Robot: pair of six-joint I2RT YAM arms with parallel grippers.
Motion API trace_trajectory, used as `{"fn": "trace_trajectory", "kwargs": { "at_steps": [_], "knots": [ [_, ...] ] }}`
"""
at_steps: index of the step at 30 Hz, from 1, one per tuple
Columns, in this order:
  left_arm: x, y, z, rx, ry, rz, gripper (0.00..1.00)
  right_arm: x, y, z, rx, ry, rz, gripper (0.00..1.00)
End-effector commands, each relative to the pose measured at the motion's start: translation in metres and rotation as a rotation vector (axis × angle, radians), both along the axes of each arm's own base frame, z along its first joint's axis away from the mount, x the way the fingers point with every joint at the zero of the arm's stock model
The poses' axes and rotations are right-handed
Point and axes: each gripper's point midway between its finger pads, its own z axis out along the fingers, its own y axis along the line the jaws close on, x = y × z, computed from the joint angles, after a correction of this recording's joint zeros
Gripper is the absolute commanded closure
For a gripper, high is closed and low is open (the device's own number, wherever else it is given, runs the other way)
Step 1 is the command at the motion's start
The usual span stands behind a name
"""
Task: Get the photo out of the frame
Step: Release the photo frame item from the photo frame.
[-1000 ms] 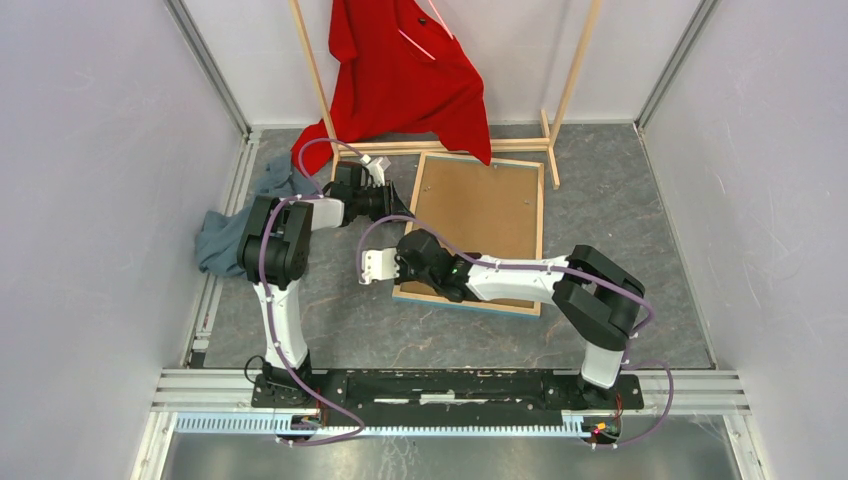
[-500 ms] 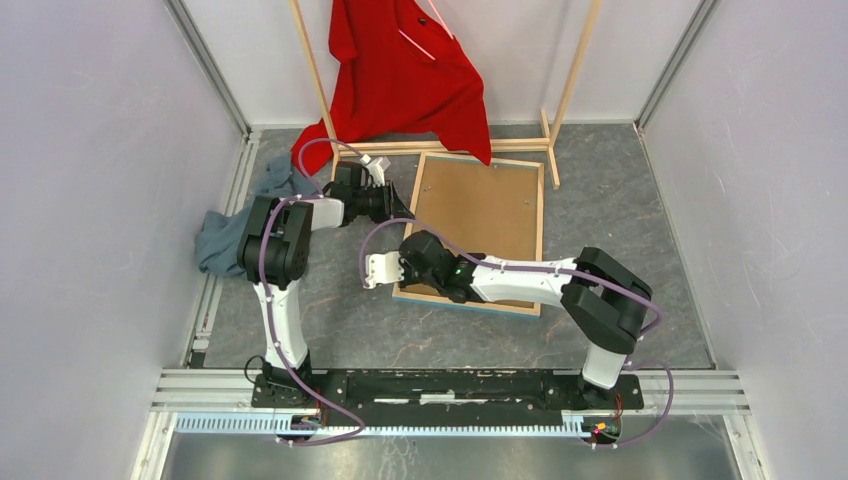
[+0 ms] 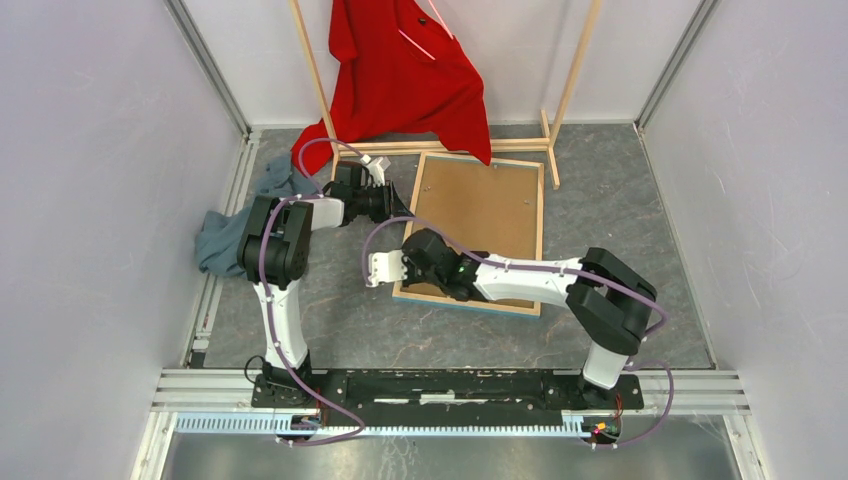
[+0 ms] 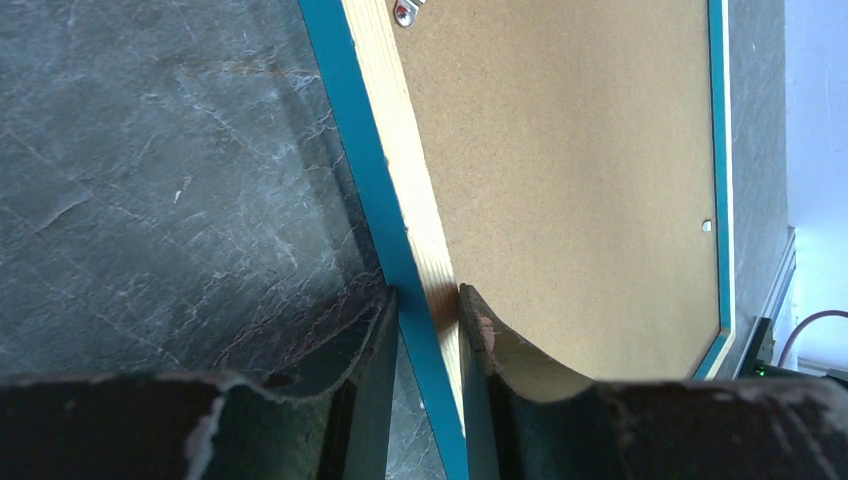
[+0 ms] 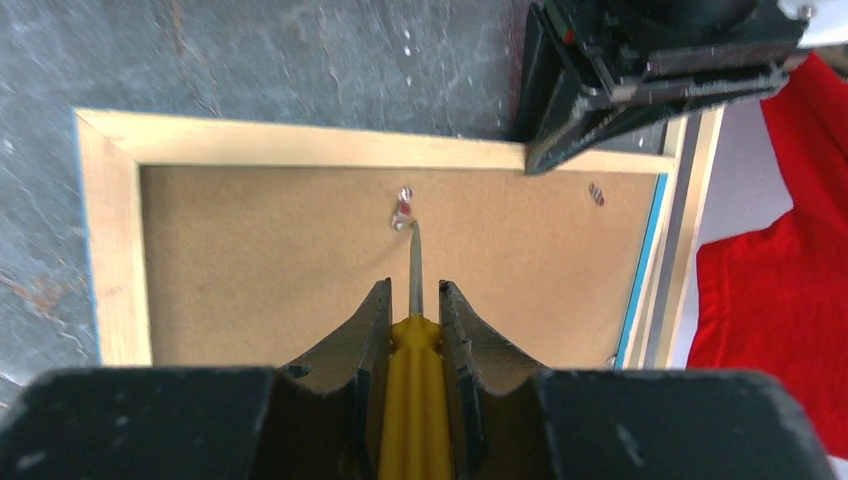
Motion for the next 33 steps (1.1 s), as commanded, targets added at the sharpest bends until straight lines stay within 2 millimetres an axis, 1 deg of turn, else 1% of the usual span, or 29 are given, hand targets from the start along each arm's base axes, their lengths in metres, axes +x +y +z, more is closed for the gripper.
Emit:
{"fn": "trace_trajectory", "kwargs": {
  "at_steps": [1, 5, 8, 10, 12, 13, 14, 15, 16, 18, 21, 23, 27, 29, 33],
  "knots": [
    [-0.018, 0.02, -0.043, 0.11, 0.121, 0.031, 0.65, 0.025, -0.03, 0.036, 0.061, 0.001, -0.103, 1.0],
    [-0.017, 0.021, -0.041, 0.133, 0.113, 0.029, 0.66, 0.036, -0.068, 0.064, 0.103, 0.018, -0.117, 1.0],
    [-0.018, 0.023, -0.042, 0.174, 0.117, 0.02, 0.68, 0.047, -0.105, 0.086, 0.158, 0.009, -0.188, 1.0],
    [-0.018, 0.026, -0.04, 0.198, 0.11, 0.009, 0.71, 0.049, -0.127, 0.106, 0.232, -0.004, -0.238, 1.0],
    [-0.018, 0.029, -0.039, 0.223, 0.102, -0.009, 0.73, 0.05, -0.151, 0.12, 0.294, -0.033, -0.303, 1.0],
    [-0.019, 0.031, -0.038, 0.239, 0.1, -0.017, 0.74, 0.049, -0.162, 0.122, 0.314, -0.041, -0.327, 1.0],
    [-0.019, 0.033, -0.037, 0.256, 0.093, -0.028, 0.75, 0.049, -0.172, 0.129, 0.343, -0.059, -0.349, 1.0],
    [-0.019, 0.035, -0.036, 0.273, 0.089, -0.037, 0.76, 0.047, -0.182, 0.129, 0.36, -0.066, -0.37, 1.0],
    [-0.02, 0.037, -0.036, 0.289, 0.088, -0.046, 0.76, 0.046, -0.189, 0.133, 0.386, -0.08, -0.381, 1.0],
    [-0.022, 0.041, -0.034, 0.32, 0.088, -0.062, 0.77, 0.044, -0.202, 0.129, 0.415, -0.082, -0.407, 1.0],
    [-0.019, 0.045, -0.026, 0.349, 0.072, -0.075, 0.78, 0.04, -0.206, 0.12, 0.44, -0.055, -0.411, 1.0],
    [-0.019, 0.045, -0.021, 0.365, 0.079, -0.089, 0.78, 0.038, -0.202, 0.113, 0.45, -0.022, -0.387, 1.0],
    [-0.021, 0.043, -0.014, 0.407, 0.049, -0.172, 0.77, 0.033, -0.19, 0.106, 0.487, 0.036, -0.348, 1.0],
    [-0.026, 0.042, -0.015, 0.432, 0.056, -0.224, 0.77, 0.03, -0.184, 0.102, 0.504, 0.064, -0.323, 1.0],
    [-0.032, 0.039, -0.015, 0.481, 0.04, -0.294, 0.75, 0.027, -0.182, 0.099, 0.51, 0.075, -0.313, 1.0]
  ]
}}
